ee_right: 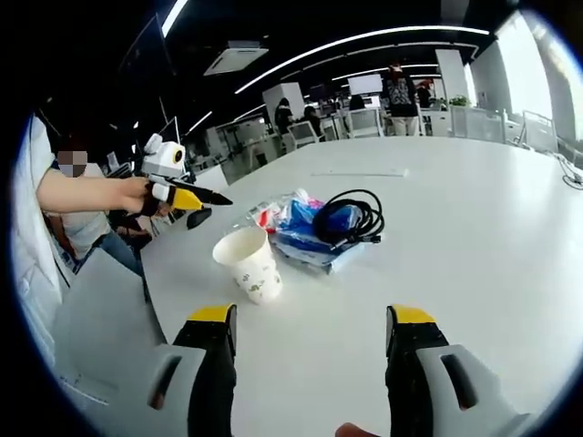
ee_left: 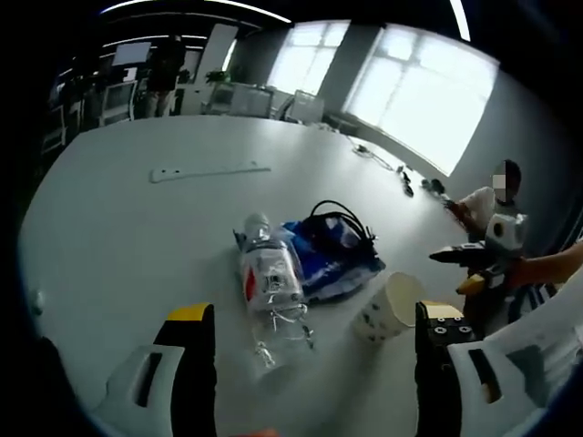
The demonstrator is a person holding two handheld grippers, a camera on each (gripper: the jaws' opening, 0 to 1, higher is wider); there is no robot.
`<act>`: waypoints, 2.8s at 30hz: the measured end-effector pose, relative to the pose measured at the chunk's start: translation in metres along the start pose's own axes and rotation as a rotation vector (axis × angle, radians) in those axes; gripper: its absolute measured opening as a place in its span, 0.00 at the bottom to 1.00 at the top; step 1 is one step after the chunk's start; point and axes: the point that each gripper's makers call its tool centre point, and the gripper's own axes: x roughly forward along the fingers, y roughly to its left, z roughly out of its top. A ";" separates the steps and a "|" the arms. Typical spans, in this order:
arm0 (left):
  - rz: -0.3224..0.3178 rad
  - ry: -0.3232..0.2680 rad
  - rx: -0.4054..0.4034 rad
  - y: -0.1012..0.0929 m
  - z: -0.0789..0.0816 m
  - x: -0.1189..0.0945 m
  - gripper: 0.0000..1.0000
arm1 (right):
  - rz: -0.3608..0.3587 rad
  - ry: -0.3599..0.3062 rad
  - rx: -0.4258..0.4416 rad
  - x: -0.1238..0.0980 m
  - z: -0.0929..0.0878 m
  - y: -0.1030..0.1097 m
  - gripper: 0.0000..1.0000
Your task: Arrange the tabletop items into an orderly group along one side of the table until the central work area is clear of visible clutter.
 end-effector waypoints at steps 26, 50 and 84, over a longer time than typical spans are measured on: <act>0.156 0.091 0.027 0.027 -0.008 0.025 0.87 | -0.009 0.006 0.026 -0.005 -0.008 -0.005 0.63; 0.261 0.123 -0.002 0.035 -0.013 0.036 0.84 | -0.042 -0.008 0.057 -0.015 -0.013 -0.013 0.61; 0.366 0.169 0.014 0.046 -0.020 0.058 0.81 | -0.071 0.001 0.108 -0.025 -0.031 -0.016 0.60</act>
